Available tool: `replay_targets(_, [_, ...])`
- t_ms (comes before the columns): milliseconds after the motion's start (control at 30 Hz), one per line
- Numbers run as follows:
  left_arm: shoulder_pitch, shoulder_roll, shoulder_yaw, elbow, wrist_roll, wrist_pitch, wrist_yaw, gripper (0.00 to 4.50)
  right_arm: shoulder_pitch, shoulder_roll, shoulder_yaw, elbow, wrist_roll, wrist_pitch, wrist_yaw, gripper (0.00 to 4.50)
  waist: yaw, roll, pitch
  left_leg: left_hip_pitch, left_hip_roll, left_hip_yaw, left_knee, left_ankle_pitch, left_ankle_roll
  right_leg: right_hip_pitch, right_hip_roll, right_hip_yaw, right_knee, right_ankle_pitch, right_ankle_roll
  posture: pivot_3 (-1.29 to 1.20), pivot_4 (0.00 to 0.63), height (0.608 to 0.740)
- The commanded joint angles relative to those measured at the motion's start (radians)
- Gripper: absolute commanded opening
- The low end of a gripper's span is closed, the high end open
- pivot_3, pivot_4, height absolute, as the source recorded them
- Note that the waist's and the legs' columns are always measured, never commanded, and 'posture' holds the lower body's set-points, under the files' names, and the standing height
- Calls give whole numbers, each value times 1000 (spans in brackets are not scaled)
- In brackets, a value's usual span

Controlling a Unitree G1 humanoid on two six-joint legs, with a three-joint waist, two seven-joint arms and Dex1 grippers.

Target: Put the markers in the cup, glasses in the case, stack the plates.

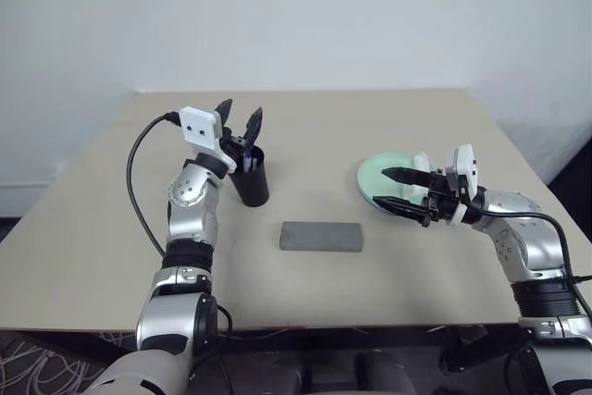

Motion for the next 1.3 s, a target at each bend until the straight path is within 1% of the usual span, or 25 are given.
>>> replay_targets(33, [-25,4,-2,-17,2,-20,5,3523,-31,-5,-16,-23,18,-10,2,3326,0,0,0,0,0,0,0,0,0,0,0,0,0,0,0,0,0,740])
replay_targets(100, [-20,1,-1,-31,-5,-11,2,3523,-33,-3,-13,-21,18,-10,3,3326,0,0,0,0,0,0,0,0,0,0,0,0,0,0,0,0,0,740])
replay_targets(167, [-14,0,9,-72,-40,36,-16,3523,-32,2,-7,-20,16,-11,4,3326,0,0,0,0,0,0,0,0,0,0,0,0,0,0,0,0,0,740])
replay_targets(300, [28,25,25,-234,-187,256,-124,3523,-23,5,2,-18,10,-12,3,3326,-1,0,0,0,0,0,0,0,0,0,0,0,0,0,0,0,0,740])
replay_targets(400, [113,86,11,-420,-289,434,-230,3523,-9,2,6,-13,5,-13,2,3326,-8,0,0,0,1,0,-1,0,0,-1,1,0,0,0,0,0,0,740])
replay_targets(500, [217,153,-17,-579,-345,565,-313,3523,-1,-1,8,-20,5,-10,3,3326,-10,0,0,0,2,0,-1,0,0,-1,1,0,0,0,0,0,0,740])
replay_targets(567, [294,193,-43,-671,-360,620,-362,3523,-1,-5,8,-20,5,-6,4,3326,-14,1,0,0,2,0,-1,0,0,-1,1,0,0,0,0,0,0,740])
replay_targets(667, [397,234,-74,-745,-336,628,-402,3523,1,-18,6,-8,-3,-8,8,3326,-13,1,0,1,2,0,-1,0,0,1,1,0,0,0,-1,0,0,740])
replay_targets(833, [506,253,-79,-719,-285,581,-422,3523,41,-52,4,61,-44,-48,13,3326,-13,1,0,2,3,1,-1,0,0,1,1,0,1,-1,-1,0,0,740])
replay_targets(1067, [535,208,-92,-680,-239,522,-398,3523,96,-111,-66,186,-61,-135,10,3326,-13,1,1,2,3,4,-1,0,-1,0,1,1,0,-1,-1,0,0,740])
replay_targets(1300, [547,185,-116,-652,-198,465,-400,3523,180,-169,-140,280,-63,-224,18,3326,-14,1,1,4,5,8,-2,0,0,1,1,1,0,-1,-2,0,0,740])
